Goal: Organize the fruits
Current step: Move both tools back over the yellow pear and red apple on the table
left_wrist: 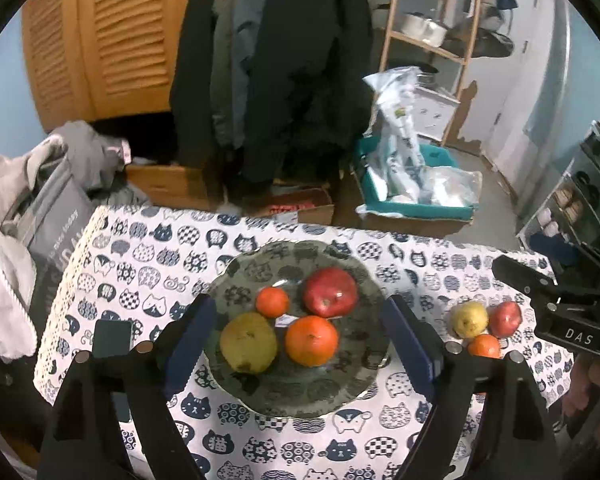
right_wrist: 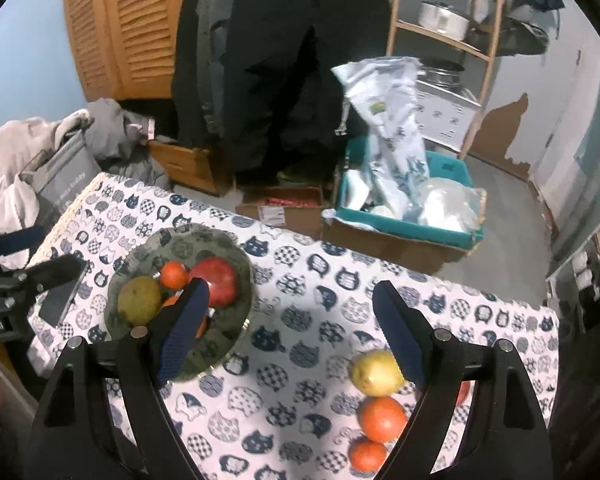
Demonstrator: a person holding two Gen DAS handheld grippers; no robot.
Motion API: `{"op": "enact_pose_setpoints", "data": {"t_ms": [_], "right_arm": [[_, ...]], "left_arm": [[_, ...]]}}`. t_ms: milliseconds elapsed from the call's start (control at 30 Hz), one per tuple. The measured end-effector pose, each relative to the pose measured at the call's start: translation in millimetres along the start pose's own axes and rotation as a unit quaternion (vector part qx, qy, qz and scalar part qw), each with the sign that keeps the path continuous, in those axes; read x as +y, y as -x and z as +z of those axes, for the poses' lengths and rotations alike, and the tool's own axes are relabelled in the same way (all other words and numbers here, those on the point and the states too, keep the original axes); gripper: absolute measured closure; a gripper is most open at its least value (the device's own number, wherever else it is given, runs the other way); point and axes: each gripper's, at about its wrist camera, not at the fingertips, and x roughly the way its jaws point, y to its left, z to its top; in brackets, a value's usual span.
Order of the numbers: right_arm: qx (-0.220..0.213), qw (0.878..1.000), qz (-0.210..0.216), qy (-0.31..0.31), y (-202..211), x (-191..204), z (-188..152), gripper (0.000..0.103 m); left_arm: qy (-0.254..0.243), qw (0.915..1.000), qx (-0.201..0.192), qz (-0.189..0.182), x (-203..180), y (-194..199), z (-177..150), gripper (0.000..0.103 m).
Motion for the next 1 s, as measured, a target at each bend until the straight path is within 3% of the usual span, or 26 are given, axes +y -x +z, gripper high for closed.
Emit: {"op": "enact_pose_setpoints", "data": {"t_ms": [367,1000], "right_arm": [[-0.015,1.000,-0.023,-0.008,52,-47,-31,0.019],[-0.021,0.996,-0.056,-0.067,85,-117,-73,0.018]], "left_arm": [[-0.031,0.9985,-0.036,-0.027,-45,30,3,0.010],[-0.099,0.9932,-0.032,-0.053,-122,32,3,0.009]]}}
